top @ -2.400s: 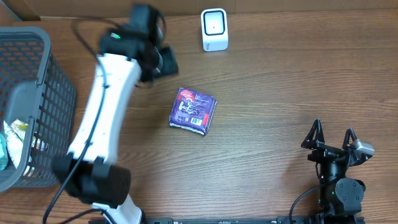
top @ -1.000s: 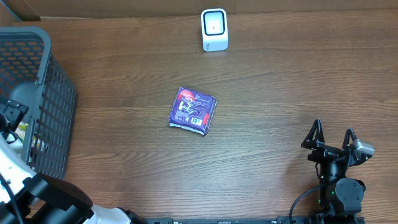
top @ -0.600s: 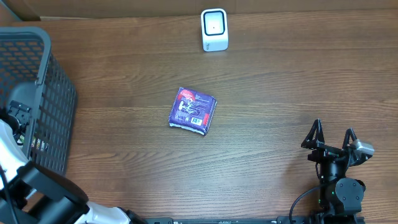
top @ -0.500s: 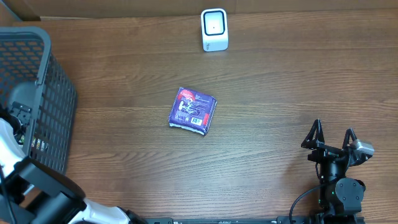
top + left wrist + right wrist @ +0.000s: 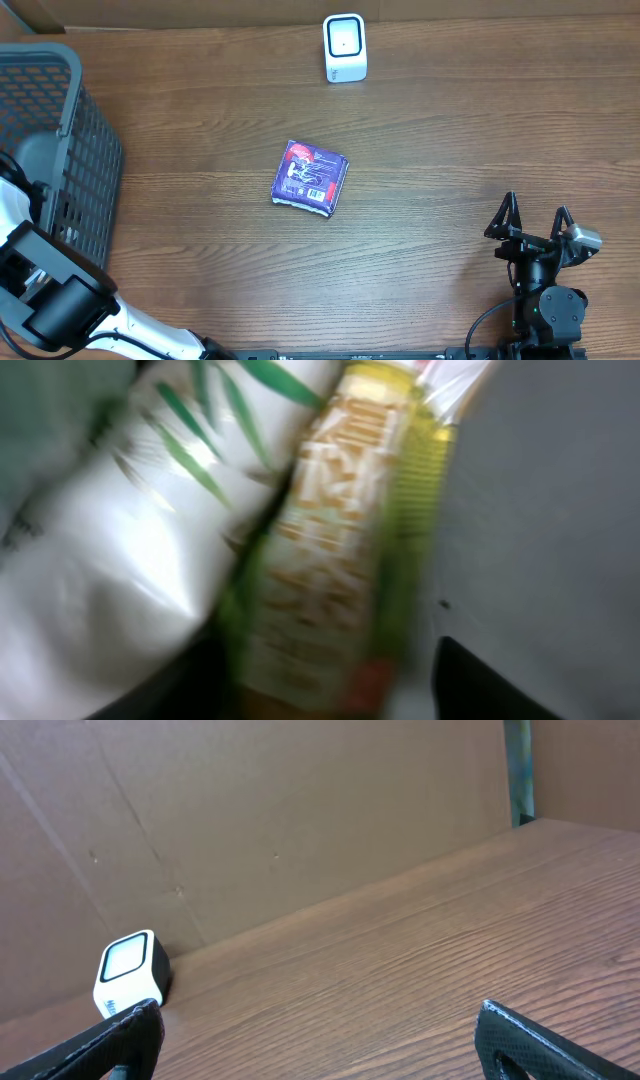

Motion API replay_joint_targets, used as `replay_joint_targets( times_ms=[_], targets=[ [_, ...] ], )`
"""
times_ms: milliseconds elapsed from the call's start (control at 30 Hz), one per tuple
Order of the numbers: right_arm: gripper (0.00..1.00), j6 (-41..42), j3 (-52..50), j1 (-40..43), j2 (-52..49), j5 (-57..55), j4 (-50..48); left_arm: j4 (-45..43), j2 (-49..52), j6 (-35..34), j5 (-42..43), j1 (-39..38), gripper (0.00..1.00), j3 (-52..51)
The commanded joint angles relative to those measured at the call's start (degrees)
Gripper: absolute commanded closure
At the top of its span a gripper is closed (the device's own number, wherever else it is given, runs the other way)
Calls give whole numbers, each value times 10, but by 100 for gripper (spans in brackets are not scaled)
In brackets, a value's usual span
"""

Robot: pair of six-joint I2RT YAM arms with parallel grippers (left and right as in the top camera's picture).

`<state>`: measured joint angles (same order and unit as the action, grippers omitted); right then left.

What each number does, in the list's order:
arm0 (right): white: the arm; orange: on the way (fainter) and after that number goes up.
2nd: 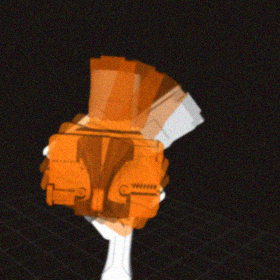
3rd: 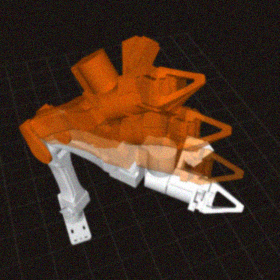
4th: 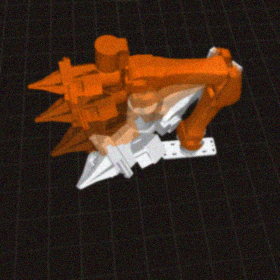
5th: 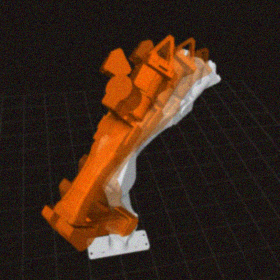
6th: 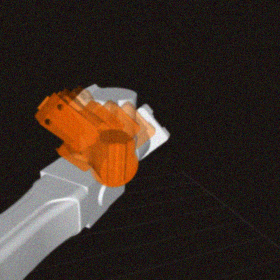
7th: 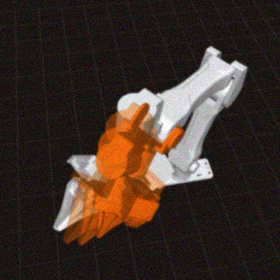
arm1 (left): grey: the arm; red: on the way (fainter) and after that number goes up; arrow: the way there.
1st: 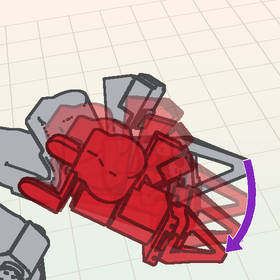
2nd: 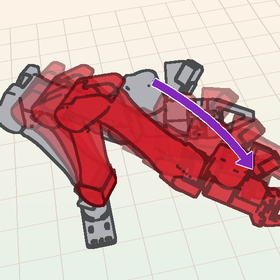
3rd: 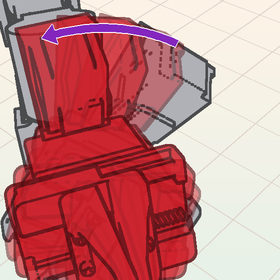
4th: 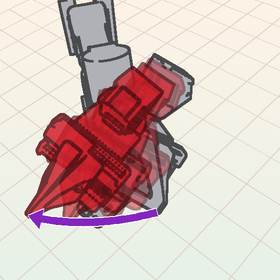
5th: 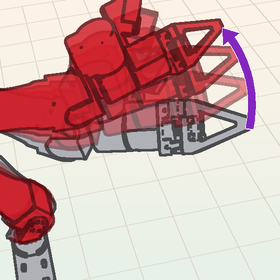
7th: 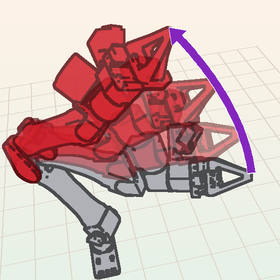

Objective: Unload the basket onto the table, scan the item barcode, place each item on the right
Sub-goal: 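Reach the left gripper into the basket and grasp the green tea pouch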

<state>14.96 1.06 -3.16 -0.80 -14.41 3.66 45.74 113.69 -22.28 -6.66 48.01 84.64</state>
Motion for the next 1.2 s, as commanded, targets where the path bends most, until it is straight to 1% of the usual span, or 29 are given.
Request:
replay_joint_targets(
  times_ms=[0, 33, 67, 100, 133, 167, 300, 467, 600, 767, 867, 967, 1067, 1167],
  targets=[
    [0, -4, -6, -5, 6, -5, -3, -9, 32, -11, 7, -1, 66, -4],
    [0, -4, -6, -5, 6, -5, -3, -9, 32, -11, 7, -1, 77, -2],
    [0, -4, -6, -5, 6, -5, -3, -10, 32, -11, 7, -1, 84, -1],
    [0, -4, -6, -5, 6, -5, -3, -9, 32, -11, 7, -1, 88, 0],
    [0, -4, -6, -5, 6, -5, -3, -7, 32, -11, 7, -1, 94, 2],
    [0, -4, -6, -5, 6, -5, -3, -3, 32, -11, 7, -1, 96, 4],
    [0, -4, -6, -5, 6, -5, -3, 24, 30, -11, 25, -2, 96, 32],
    [0, -4, -6, -5, 6, -5, -3, 107, 9, 1, 31, -9, 96, 131],
    [0, -4, -6, -5, 6, -5, -3, 179, -36, 16, 32, -23, 96, 229],
    [0, -4, -6, -5, 6, -5, -3, 233, -112, 43, 32, -57, 96, 309],
    [0, -4, -6, -5, 6, -5, -3, 254, -162, 61, 35, -92, 96, 332],
    [0, -4, -6, -5, 6, -5, -3, 273, -213, 90, 39, -149, 96, 335],
    [0, -4, -6, -5, 6, -5, -3, 301, -252, 106, 39, -229, 96, 335],
    [0, -4, -6, -5, 6, -5, -3, 330, -262, 105, 39, -313, 96, 335]
  ],
)
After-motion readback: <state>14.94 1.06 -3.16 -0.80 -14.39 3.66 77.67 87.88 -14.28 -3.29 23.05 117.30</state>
